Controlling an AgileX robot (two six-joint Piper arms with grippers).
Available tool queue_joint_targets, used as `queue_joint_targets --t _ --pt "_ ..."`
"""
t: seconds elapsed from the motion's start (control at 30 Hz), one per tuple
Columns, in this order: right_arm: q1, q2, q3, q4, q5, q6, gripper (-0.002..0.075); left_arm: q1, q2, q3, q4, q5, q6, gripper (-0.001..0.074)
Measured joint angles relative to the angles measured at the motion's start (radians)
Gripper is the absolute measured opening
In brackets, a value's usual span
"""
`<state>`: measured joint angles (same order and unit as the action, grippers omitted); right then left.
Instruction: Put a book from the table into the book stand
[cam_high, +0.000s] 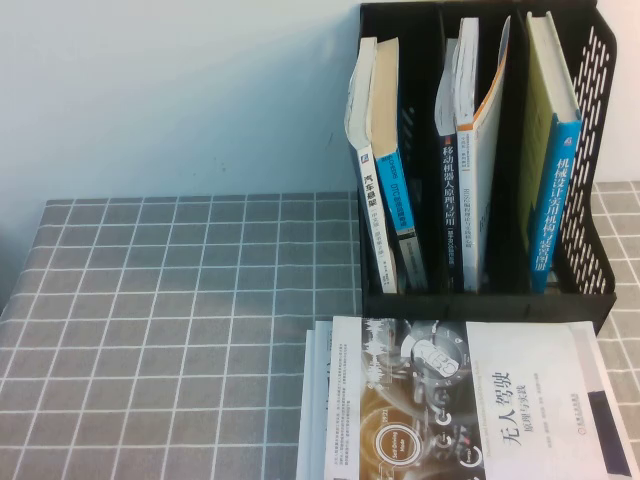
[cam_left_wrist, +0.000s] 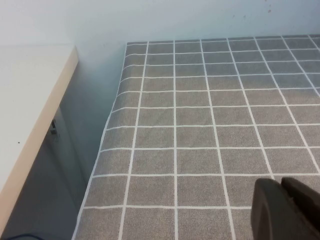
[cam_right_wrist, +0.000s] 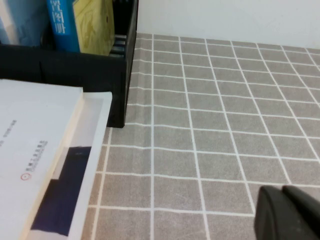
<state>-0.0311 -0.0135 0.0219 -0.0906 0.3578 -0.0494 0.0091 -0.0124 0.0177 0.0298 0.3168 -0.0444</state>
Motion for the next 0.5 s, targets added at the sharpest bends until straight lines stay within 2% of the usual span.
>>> queue_joint_targets --t 0.27,0.5 --pt "0.000 0.000 0.002 0.001 -0.023 0.000 -0.0003 0.000 0.000 0.004 0.007 -0.079 0.000 -0.0001" --pt "0.000 0.000 0.007 0.001 -0.158 -0.002 -0.0003 0.000 0.000 0.004 0.010 -0.295 0.000 -0.0001"
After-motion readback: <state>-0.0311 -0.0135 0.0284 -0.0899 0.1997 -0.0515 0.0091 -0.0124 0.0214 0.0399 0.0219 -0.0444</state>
